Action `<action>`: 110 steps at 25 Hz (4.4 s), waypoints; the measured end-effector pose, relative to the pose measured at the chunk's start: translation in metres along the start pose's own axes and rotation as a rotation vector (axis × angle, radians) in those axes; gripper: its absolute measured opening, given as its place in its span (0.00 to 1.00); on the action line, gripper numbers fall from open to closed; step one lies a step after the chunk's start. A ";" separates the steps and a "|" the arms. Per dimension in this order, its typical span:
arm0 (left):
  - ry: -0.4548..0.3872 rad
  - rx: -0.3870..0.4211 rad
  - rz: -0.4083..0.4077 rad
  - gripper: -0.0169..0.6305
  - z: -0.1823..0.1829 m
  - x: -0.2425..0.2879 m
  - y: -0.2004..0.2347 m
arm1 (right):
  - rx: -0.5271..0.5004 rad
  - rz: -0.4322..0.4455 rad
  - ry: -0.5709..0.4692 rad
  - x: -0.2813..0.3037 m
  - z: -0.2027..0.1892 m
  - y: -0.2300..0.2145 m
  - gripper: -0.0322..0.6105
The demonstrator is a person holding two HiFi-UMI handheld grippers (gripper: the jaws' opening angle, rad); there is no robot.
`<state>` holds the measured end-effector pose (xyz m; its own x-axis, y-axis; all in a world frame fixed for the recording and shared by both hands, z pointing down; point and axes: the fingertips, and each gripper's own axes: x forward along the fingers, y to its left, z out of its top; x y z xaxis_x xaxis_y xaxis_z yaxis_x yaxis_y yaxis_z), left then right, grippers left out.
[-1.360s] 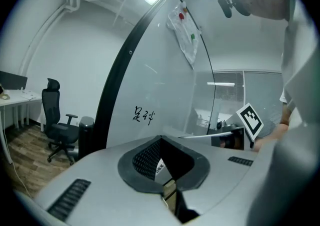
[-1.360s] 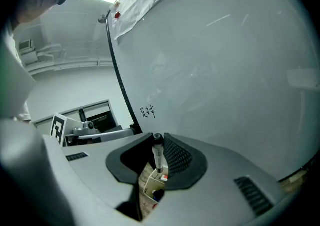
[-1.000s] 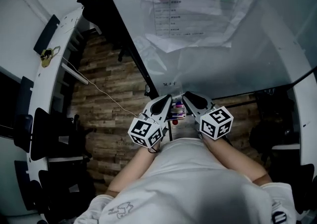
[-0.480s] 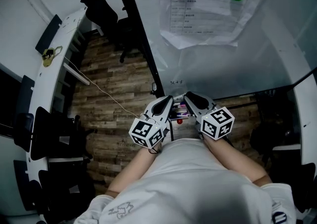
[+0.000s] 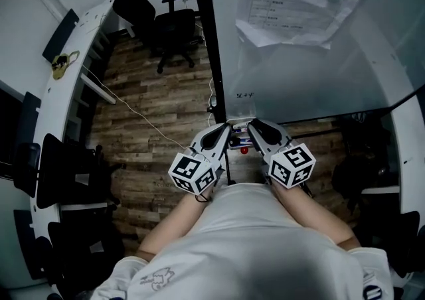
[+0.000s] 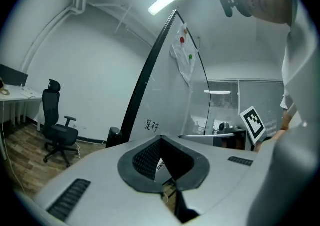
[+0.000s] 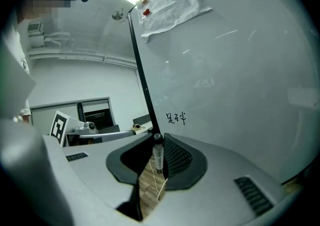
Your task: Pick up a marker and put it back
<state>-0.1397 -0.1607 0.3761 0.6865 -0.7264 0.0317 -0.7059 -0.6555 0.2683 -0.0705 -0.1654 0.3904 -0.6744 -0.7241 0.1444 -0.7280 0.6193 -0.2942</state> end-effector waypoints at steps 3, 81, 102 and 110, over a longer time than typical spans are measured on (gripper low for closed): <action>0.009 -0.003 -0.003 0.03 -0.005 -0.003 -0.005 | -0.003 0.003 -0.004 -0.006 -0.002 0.005 0.17; 0.006 -0.008 -0.100 0.03 -0.024 -0.017 -0.061 | 0.038 -0.095 -0.076 -0.077 -0.014 0.010 0.17; 0.095 -0.035 -0.234 0.03 -0.023 -0.032 0.012 | 0.077 -0.283 -0.102 -0.023 -0.016 0.023 0.17; 0.111 -0.061 -0.193 0.03 -0.031 -0.023 0.025 | 0.099 -0.267 -0.073 -0.013 -0.021 0.006 0.17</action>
<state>-0.1678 -0.1538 0.4115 0.8250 -0.5596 0.0789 -0.5503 -0.7637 0.3376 -0.0689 -0.1454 0.4067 -0.4474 -0.8796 0.1616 -0.8603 0.3739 -0.3466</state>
